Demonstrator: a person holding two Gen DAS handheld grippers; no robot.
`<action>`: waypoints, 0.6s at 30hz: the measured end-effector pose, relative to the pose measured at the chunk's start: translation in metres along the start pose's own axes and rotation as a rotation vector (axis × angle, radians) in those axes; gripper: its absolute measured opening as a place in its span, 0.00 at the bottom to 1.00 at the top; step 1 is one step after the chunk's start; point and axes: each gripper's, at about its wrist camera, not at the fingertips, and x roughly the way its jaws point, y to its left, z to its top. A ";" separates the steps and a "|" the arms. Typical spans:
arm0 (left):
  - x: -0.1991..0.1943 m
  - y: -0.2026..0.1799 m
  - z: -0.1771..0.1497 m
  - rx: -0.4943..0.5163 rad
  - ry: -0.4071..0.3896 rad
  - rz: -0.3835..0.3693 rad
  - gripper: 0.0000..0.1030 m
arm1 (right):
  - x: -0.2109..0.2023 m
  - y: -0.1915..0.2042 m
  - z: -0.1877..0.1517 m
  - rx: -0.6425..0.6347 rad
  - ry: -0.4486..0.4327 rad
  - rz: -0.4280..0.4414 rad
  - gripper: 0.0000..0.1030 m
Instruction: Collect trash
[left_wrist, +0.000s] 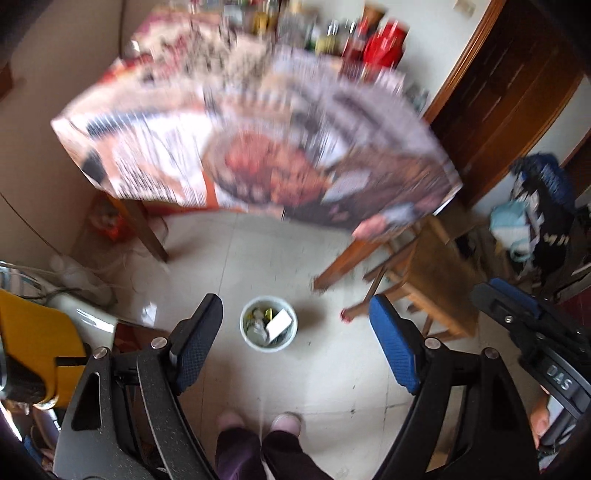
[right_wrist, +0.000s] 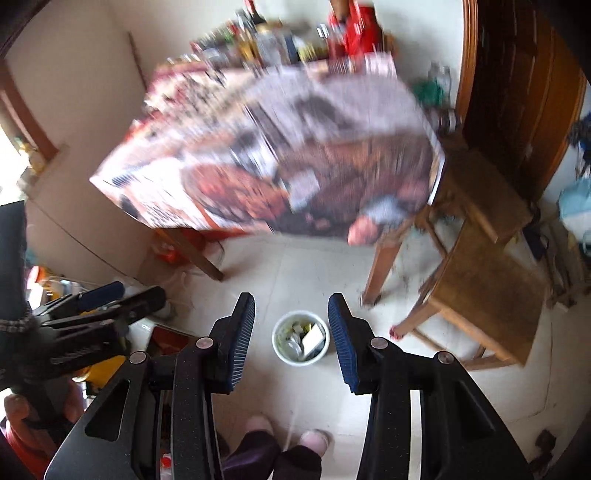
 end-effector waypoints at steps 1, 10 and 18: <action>-0.019 -0.003 0.001 0.006 -0.023 0.000 0.79 | -0.023 0.007 0.003 -0.013 -0.030 -0.003 0.37; -0.199 -0.024 -0.008 0.122 -0.278 -0.046 0.79 | -0.173 0.051 -0.001 -0.059 -0.301 0.003 0.50; -0.312 -0.004 -0.058 0.150 -0.466 -0.113 0.94 | -0.258 0.096 -0.043 -0.054 -0.475 -0.008 0.76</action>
